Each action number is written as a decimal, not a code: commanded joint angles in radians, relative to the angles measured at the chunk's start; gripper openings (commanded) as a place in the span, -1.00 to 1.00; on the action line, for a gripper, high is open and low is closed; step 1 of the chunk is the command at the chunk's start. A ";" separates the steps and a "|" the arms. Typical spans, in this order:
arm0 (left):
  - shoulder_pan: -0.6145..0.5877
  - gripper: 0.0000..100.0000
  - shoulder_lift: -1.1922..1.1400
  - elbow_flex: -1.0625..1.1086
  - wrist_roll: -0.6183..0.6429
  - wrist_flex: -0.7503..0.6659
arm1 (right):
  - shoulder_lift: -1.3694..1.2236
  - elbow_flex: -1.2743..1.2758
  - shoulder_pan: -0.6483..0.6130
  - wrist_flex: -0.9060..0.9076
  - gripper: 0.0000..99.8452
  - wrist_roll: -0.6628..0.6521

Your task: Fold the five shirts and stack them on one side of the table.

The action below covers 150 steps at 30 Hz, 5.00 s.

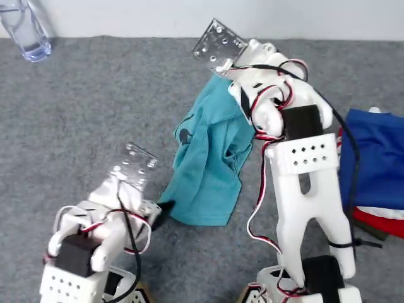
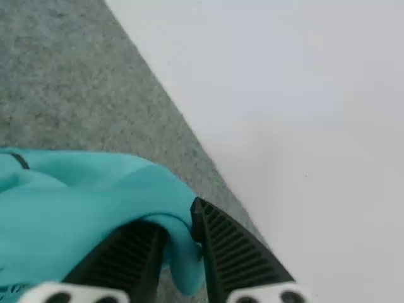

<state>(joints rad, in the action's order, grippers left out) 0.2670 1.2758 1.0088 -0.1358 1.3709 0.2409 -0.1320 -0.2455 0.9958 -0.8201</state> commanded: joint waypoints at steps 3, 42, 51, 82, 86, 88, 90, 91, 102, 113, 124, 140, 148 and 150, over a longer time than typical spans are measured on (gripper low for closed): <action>0.029 -0.43 0.002 0.064 0.008 -0.095 | 0.005 -0.048 0.015 0.042 -0.98 0.011; 0.037 -0.64 -0.973 -0.096 -0.020 -0.460 | 0.005 -0.046 0.016 0.094 -0.98 0.011; 0.095 -0.67 -0.982 -0.101 -0.020 -0.457 | 0.005 -0.046 0.016 0.094 -0.98 0.011; 0.064 -0.64 -1.303 -0.397 -0.094 -0.278 | 0.035 -0.051 0.065 0.117 -0.98 0.005; 0.072 -0.72 -1.347 -0.433 -0.114 -0.259 | 0.035 -0.051 0.065 0.117 -0.98 0.005; 0.095 -0.76 -1.343 -0.426 -0.114 -0.262 | 0.035 -0.051 0.065 0.117 -0.98 0.005; 0.117 -0.81 -1.341 -0.426 -0.114 -0.262 | 0.035 -0.051 0.068 0.117 -0.98 0.005; 0.124 -0.84 -1.341 -0.426 -0.114 -0.262 | 0.035 -0.051 0.079 0.117 -0.98 0.005; 0.126 -0.97 -1.313 -0.429 -0.109 -0.256 | 0.119 -0.052 0.186 0.116 -0.98 -0.008; -0.103 -0.97 -0.907 -0.426 -0.255 0.015 | 0.254 -0.048 0.331 0.179 -0.98 -0.037; -0.491 -0.97 -0.651 -0.734 -0.344 0.143 | 0.496 -0.049 0.311 0.262 -0.98 -0.037; -0.632 -0.97 -0.575 -0.803 -0.511 0.196 | 0.550 -0.041 0.541 0.180 -0.98 -0.029; -0.614 -0.97 -0.450 -0.762 -0.505 0.198 | 0.610 -0.035 0.383 0.367 -0.98 0.021; -0.617 -0.97 -0.450 -0.720 -0.473 0.196 | 0.601 -0.034 0.321 0.453 -0.98 0.071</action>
<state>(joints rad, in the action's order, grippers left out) -0.3498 0.8078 0.2631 -0.6375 1.5643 0.8531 -0.1350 0.1458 1.3487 -0.8032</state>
